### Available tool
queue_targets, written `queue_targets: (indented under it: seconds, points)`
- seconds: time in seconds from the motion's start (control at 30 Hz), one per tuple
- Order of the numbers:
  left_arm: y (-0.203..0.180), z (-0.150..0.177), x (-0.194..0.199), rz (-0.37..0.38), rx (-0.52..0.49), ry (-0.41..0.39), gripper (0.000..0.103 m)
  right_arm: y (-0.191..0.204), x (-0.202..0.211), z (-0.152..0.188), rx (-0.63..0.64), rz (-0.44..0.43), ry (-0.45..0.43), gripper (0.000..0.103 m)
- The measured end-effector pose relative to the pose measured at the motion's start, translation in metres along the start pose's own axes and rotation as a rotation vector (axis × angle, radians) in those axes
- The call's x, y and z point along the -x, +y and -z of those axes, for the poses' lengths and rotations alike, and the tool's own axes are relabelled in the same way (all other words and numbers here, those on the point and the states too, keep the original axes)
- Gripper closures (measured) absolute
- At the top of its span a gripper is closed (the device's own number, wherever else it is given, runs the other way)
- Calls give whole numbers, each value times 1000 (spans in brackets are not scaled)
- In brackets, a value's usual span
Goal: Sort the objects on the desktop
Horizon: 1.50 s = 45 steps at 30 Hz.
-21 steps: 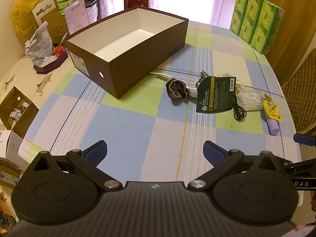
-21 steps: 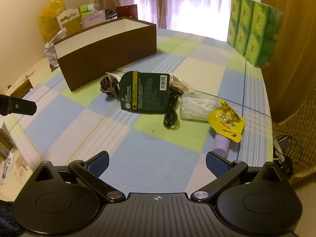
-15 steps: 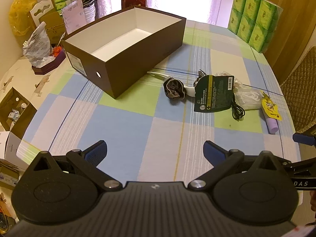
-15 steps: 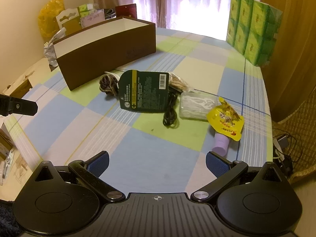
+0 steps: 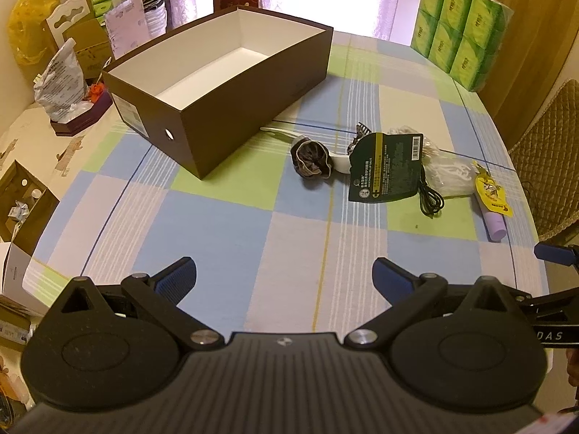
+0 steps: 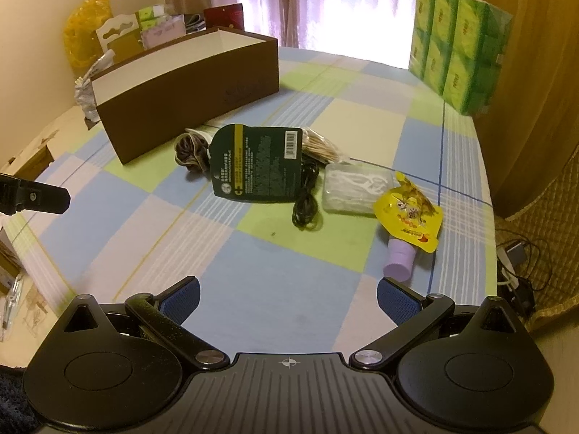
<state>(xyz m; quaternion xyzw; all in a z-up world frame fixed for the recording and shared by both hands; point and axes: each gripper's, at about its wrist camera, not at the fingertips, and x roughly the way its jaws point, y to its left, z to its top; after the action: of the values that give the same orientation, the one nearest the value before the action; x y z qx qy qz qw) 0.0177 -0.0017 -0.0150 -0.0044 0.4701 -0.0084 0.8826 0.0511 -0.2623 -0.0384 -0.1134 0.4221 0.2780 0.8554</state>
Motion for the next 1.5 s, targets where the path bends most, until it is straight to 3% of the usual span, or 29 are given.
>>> queue_targets:
  seconds: [1.13,1.33,1.5]
  points:
    - [-11,-19,-26,14,-25,35,1,-18,-20,-11,-47,-8,35,2]
    - [-17,-25,-36,47,-50,30,1,-29,-25,-11,-81,-13,46,2]
    - [-23,-37,-48,140,-122,-12,1,-52,-26,-8,-157,-12,56,2]
